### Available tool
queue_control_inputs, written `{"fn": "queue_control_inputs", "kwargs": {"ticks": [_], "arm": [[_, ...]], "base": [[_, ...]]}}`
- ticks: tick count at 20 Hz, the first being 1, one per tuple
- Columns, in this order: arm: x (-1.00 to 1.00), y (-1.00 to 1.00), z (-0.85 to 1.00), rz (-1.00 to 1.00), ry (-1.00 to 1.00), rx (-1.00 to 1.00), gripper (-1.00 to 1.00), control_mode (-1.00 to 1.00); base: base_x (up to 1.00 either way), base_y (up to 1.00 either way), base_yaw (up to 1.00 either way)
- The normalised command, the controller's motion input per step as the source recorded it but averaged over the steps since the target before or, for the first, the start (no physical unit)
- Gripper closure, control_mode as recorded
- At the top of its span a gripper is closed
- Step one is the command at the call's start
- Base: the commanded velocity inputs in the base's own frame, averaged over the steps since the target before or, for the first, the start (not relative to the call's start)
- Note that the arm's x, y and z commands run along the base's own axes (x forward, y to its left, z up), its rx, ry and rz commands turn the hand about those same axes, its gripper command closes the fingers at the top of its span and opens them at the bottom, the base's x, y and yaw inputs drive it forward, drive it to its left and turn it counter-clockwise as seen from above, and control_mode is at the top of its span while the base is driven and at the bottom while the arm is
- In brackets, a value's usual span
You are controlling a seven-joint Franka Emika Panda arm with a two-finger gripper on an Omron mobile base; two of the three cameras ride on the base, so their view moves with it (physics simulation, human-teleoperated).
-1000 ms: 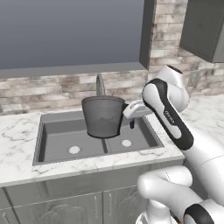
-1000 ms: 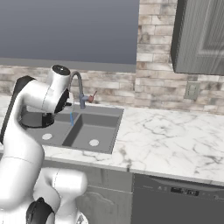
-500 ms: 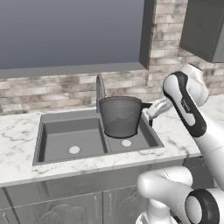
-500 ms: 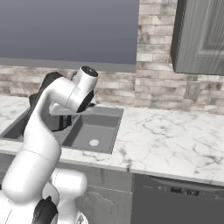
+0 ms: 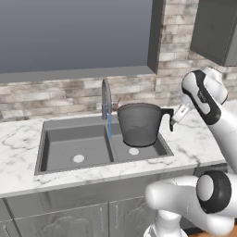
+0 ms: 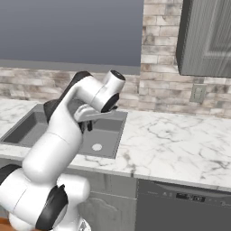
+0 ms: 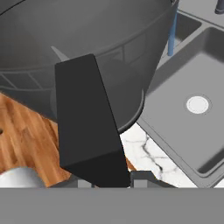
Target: Turn on the sink faucet and place the jug under the water for a few seconds to fill it up.
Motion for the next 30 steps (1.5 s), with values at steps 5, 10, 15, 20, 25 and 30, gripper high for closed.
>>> {"fn": "queue_control_inputs", "kwargs": {"ticks": [5, 10, 15, 20, 25, 30], "arm": [[0.45, -0.2, -0.39, 0.11, 0.0, 0.0, 1.0, -1.0], [0.36, -0.02, -0.34, 0.06, 0.0, 0.0, 1.0, -1.0], [0.28, 0.0, -0.18, 0.04, -0.01, 0.0, 1.0, -1.0], [0.25, 0.0, -0.32, 0.04, -0.05, 0.0, 1.0, -1.0], [0.29, 0.0, -0.18, 0.0, -0.02, 0.0, 1.0, -1.0], [0.3, 0.0, -0.17, 0.0, -0.03, 0.0, 1.0, -1.0]], "base": [[0.0, 0.0, 0.0], [0.0, 0.0, 0.0], [0.0, 0.0, 0.0], [0.0, 0.0, 0.0], [0.0, 0.0, 0.0], [0.0, 0.0, 0.0]]}}
